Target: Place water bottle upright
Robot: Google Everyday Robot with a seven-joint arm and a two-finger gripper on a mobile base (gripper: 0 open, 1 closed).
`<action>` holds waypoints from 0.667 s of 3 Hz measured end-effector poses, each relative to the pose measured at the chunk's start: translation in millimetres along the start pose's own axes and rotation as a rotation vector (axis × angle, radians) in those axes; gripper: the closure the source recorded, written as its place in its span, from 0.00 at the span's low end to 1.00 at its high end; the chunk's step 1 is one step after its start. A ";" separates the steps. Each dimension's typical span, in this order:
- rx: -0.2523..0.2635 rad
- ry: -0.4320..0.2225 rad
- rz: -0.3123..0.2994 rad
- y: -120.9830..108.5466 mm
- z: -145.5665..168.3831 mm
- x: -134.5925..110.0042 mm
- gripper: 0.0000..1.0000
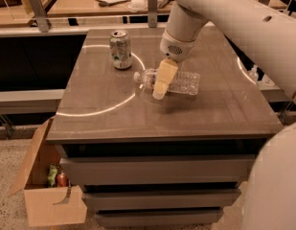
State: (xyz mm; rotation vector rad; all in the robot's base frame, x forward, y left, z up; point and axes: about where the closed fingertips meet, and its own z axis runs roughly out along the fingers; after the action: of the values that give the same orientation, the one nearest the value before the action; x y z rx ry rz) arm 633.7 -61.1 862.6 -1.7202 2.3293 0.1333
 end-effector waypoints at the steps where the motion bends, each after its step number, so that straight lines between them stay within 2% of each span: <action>1: 0.003 0.022 -0.001 -3.4 3.0 -8.5 0.18; 2: 0.015 0.044 -0.012 -7.5 2.4 -10.8 0.41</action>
Offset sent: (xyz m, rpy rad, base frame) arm 0.0134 0.0048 0.0074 -0.0886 -0.0095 0.0126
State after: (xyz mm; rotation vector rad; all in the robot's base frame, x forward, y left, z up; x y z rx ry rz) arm 644.2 -52.9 863.5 -1.7470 2.3450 0.0765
